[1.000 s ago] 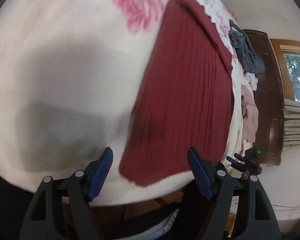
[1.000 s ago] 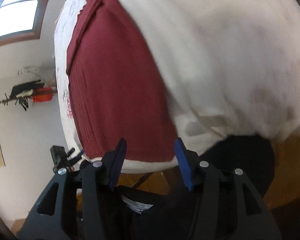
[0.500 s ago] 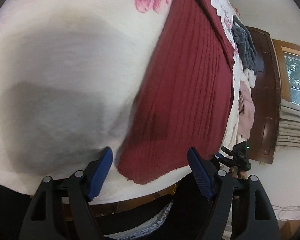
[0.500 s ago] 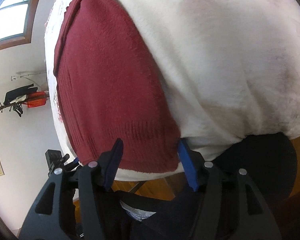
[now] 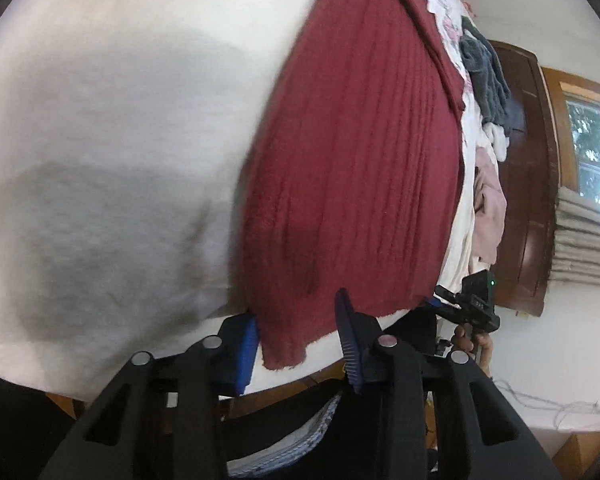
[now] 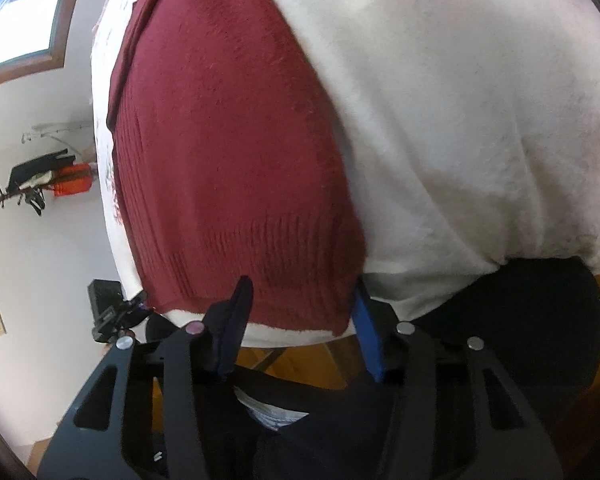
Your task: Fold small clothes
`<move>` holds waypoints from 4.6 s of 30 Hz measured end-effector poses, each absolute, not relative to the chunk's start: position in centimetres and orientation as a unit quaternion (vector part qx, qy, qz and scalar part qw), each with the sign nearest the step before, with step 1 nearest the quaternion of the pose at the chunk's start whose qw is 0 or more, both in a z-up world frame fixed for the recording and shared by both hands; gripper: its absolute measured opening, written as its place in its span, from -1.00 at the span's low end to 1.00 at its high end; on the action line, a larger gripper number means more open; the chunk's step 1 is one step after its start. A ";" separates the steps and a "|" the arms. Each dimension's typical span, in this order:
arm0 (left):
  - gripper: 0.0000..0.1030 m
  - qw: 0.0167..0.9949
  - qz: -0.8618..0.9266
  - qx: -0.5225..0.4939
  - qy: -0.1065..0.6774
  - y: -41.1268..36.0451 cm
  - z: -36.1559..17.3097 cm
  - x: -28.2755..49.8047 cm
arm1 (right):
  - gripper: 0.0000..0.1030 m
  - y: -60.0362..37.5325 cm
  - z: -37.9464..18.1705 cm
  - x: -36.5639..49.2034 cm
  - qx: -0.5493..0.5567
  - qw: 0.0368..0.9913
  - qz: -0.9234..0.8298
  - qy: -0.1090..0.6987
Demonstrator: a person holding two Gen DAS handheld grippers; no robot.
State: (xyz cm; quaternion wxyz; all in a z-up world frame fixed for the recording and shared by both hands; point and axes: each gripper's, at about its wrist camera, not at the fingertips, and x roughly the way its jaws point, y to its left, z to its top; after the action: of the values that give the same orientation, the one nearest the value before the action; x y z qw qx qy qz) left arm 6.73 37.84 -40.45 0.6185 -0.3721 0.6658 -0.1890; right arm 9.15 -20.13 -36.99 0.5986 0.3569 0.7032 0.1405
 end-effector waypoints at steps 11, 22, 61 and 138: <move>-0.88 0.622 -0.180 -0.431 0.628 39.0 -39.6 5.5 | -0.88 -21.3 -34.8 7.4 0.388 0.625 0.153 0.660; -0.89 0.636 -0.211 -0.482 0.564 39.4 -34.5 5.9 | -0.89 -21.9 -29.0 8.1 0.438 0.651 0.193 0.589; -0.11 0.625 -0.122 -0.540 0.551 43.5 -37.2 38.4 | -0.62 -23.1 -32.5 41.0 0.441 0.682 0.138 0.566; -0.88 0.800 -0.121 -0.278 0.518 40.2 -31.4 57.8 | -0.90 -16.9 -29.5 60.5 0.147 0.819 0.060 0.551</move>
State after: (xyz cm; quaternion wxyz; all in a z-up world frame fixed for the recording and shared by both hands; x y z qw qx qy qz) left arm 57.79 40.18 -31.41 0.7997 -0.2784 0.5181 -0.1206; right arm 60.55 -16.87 -29.55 0.8194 0.1469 0.5508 0.0604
